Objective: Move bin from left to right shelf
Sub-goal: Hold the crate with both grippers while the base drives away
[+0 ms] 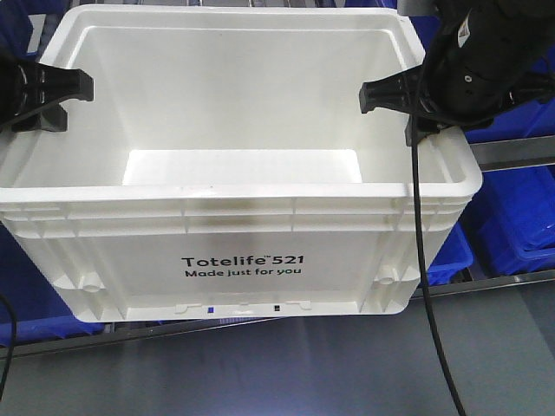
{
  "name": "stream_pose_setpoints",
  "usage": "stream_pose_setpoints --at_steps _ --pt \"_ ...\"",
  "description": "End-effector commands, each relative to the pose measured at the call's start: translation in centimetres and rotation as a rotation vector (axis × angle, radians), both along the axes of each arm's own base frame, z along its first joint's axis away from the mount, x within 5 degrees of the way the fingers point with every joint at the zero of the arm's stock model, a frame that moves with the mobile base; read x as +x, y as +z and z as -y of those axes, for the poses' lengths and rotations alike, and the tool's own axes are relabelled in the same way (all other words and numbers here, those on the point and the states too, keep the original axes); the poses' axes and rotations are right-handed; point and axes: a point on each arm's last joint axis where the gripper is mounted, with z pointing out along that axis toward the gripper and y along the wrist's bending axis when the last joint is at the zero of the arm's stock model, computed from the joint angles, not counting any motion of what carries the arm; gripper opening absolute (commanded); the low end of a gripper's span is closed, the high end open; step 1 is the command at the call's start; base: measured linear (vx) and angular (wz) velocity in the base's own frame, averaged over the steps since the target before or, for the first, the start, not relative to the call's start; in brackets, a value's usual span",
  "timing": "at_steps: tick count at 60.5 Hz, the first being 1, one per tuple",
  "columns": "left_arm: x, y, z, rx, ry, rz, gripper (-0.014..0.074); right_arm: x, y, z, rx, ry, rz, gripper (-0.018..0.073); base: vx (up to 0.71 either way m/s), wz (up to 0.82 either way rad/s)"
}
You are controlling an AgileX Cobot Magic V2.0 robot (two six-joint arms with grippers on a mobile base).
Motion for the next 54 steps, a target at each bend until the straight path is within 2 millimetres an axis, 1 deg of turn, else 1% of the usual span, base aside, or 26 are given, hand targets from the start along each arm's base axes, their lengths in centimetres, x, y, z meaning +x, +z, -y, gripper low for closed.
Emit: stream_pose_setpoints --at_steps 1,30,54 --pt "-0.54 3.03 0.25 -0.065 -0.027 0.177 0.0092 -0.46 2.97 0.8 0.01 -0.006 0.156 -0.0008 -0.05 -0.2" --pt "-0.54 3.03 0.25 -0.065 -0.027 0.177 0.0092 -0.45 2.97 0.79 0.01 -0.006 0.156 -0.0008 -0.02 -0.23" --pt "-0.54 3.03 0.25 -0.065 -0.027 0.177 0.0092 -0.45 2.98 0.8 0.009 -0.006 0.157 -0.0008 0.01 -0.34"
